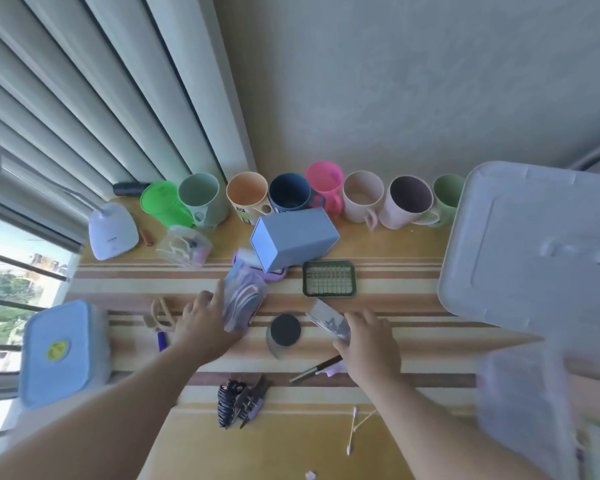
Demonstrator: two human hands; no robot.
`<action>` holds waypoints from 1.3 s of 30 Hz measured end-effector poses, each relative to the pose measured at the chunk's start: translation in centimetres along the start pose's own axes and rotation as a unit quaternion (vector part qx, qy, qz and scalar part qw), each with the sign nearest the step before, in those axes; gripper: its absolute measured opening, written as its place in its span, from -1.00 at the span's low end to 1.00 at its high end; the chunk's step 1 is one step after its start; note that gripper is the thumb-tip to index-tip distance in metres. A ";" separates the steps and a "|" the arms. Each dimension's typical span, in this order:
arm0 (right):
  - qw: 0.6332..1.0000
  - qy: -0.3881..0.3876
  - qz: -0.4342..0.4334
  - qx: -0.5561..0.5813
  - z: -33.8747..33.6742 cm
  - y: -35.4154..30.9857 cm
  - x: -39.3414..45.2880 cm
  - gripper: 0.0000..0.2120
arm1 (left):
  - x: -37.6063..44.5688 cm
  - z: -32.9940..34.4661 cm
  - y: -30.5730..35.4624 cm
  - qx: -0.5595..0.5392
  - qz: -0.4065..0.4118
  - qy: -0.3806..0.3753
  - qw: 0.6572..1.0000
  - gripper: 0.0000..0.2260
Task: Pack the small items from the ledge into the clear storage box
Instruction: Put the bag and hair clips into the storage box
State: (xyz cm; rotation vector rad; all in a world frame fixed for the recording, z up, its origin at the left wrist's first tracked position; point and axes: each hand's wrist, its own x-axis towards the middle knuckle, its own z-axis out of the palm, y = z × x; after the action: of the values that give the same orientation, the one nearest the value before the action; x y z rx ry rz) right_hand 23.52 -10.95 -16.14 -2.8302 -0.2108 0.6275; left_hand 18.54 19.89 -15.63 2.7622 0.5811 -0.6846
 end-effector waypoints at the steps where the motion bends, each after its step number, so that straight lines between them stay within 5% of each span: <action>1: 1.000 -0.003 0.000 -0.002 0.0 0.1 -0.2 -0.67 | -0.3 0.1 0.0 0.002 -0.006 -0.003 1.000 -0.06; 8: 0.994 0.022 -0.104 -0.001 -3.0 1.6 -1.5 -0.64 | -4.3 -2.2 0.9 -0.113 -0.023 0.080 0.990 -0.51; 18: 0.957 0.203 -0.189 0.087 -14.5 5.0 -7.4 -0.52 | -13.5 -7.8 13.8 -0.202 0.144 0.133 0.960 -0.37; 24: 0.946 0.273 -0.130 0.116 -20.8 16.7 -13.1 -0.64 | -17.4 -7.9 24.7 -0.252 0.228 0.144 0.929 -0.49; 31: 0.988 0.150 -0.006 -0.021 -19.8 33.9 -18.2 -0.56 | -22.7 -5.3 35.6 -0.215 0.326 0.110 0.914 -0.34; 35: 0.994 0.055 -0.043 -0.084 -17.9 35.3 -16.6 -0.56 | -25.0 -3.6 39.4 -0.222 0.313 0.097 0.918 -0.29; 39: 0.991 0.049 -0.061 -0.113 -15.7 33.1 -13.5 -0.57 | -26.3 -2.4 41.5 -0.206 0.302 0.091 0.926 -0.27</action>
State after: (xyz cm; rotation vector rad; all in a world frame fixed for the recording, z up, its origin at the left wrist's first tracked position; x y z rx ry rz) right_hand 21.16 -48.45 -5.50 -3.0246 -0.4603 0.4634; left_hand 16.01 -24.77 4.73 2.4065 -0.1098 -0.1393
